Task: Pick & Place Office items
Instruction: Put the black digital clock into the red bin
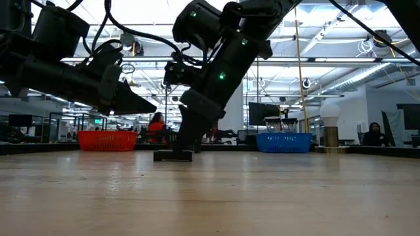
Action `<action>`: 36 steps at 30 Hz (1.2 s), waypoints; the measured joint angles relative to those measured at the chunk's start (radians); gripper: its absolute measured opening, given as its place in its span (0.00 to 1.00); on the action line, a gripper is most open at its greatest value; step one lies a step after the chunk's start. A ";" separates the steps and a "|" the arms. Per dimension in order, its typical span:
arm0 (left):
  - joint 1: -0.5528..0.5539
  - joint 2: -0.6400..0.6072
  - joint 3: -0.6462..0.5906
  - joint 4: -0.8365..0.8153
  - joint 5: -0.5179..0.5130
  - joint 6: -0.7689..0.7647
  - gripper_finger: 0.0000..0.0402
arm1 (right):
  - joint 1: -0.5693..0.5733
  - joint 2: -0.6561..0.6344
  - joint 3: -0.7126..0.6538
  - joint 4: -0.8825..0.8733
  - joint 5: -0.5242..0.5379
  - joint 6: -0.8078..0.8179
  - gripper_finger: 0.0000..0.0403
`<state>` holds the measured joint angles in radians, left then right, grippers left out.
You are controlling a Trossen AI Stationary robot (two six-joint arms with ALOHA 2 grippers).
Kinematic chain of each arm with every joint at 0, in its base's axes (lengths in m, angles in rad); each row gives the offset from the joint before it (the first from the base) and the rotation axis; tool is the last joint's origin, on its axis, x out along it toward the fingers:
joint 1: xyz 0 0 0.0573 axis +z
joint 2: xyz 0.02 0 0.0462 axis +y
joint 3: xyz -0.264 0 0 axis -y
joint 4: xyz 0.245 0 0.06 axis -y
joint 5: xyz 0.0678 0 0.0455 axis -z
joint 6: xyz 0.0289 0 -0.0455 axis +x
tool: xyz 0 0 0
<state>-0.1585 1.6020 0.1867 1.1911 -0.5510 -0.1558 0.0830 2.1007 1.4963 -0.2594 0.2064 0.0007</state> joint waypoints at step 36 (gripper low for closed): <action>0.036 0.000 0.028 0.091 0.291 -0.021 0.07 | 0.076 -0.837 -1.357 1.404 0.000 -0.114 0.08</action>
<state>-0.1224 1.6016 0.2148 1.2822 -0.2602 -0.1772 0.1593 1.2634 0.1396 1.1449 0.2066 -0.1135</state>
